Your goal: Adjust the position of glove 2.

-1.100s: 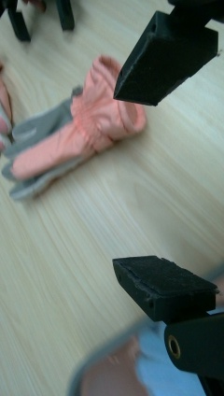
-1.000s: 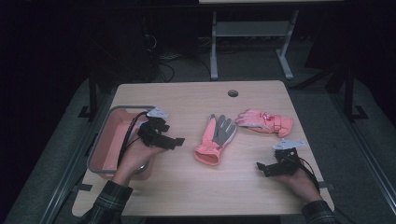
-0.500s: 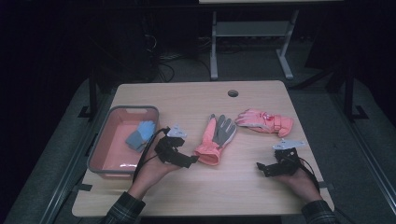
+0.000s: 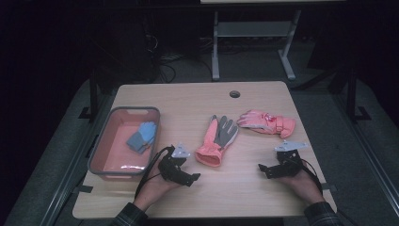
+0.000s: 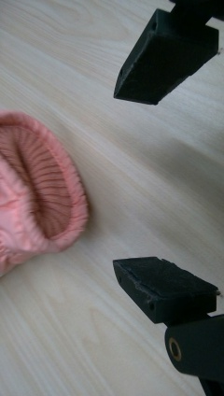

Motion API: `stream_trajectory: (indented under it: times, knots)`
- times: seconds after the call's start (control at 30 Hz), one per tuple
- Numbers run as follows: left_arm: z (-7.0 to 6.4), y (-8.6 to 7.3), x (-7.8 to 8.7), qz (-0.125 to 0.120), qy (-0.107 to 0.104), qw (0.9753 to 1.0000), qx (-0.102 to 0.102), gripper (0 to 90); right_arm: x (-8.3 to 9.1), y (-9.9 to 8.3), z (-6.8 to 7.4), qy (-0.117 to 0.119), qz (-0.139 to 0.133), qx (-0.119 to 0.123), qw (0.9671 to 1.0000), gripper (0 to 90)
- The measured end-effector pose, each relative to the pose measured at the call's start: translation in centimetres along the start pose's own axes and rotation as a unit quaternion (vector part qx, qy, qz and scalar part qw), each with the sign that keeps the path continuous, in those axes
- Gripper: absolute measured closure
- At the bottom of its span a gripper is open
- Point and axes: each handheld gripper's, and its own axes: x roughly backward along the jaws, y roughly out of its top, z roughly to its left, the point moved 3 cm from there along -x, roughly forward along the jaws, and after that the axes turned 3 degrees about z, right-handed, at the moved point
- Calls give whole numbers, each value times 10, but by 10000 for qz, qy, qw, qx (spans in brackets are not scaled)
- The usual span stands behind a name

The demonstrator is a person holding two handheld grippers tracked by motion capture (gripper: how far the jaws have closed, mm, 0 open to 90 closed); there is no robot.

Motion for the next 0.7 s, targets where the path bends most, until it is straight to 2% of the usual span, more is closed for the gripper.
stream_trajectory:
  times: [0.07,0.1,0.17,0.3,0.33,0.37,0.4,0.47,0.5,0.53,0.57,0.63,0.7]
  knots:
    - [0,-2,-1,-13,11,10000,23,144,1,1,1,14,-13,4,10000,68]
    - [1,-6,-2,18,18,10000,-15,142,3,4,4,39,31,61,10000,165]
    - [0,-9,-2,23,36,10000,-6,141,4,4,5,41,13,56,10000,189]
    - [1,-20,-5,57,69,9999,-61,139,11,18,17,328,-114,168,9993,454]
    - [0,-23,-7,60,86,9999,-124,138,12,25,24,490,-125,208,9985,572]
    - [0,-23,-7,60,86,9999,-124,130,12,25,24,490,-125,208,9985,572]
    - [-1,-25,-7,43,149,9996,-229,130,13,28,29,603,-141,258,9977,632]
    - [-3,-26,-8,-101,147,9995,-272,128,15,40,41,851,-142,374,9956,818]
    - [-3,-28,-9,-178,133,9994,-269,127,15,44,45,975,-182,388,9943,853]
    - [-3,-28,-9,-178,133,9994,-269,126,15,44,45,975,-182,388,9943,853]
    - [-3,-30,-9,-306,108,9990,-307,123,15,56,52,1209,-263,426,9914,898]
    - [-2,-31,-10,-385,71,9987,-340,123,14,58,53,1248,-290,448,9907,899]
    - [-1,-31,-10,-420,69,9984,-372,124,7,74,63,1469,-332,602,9868,899]
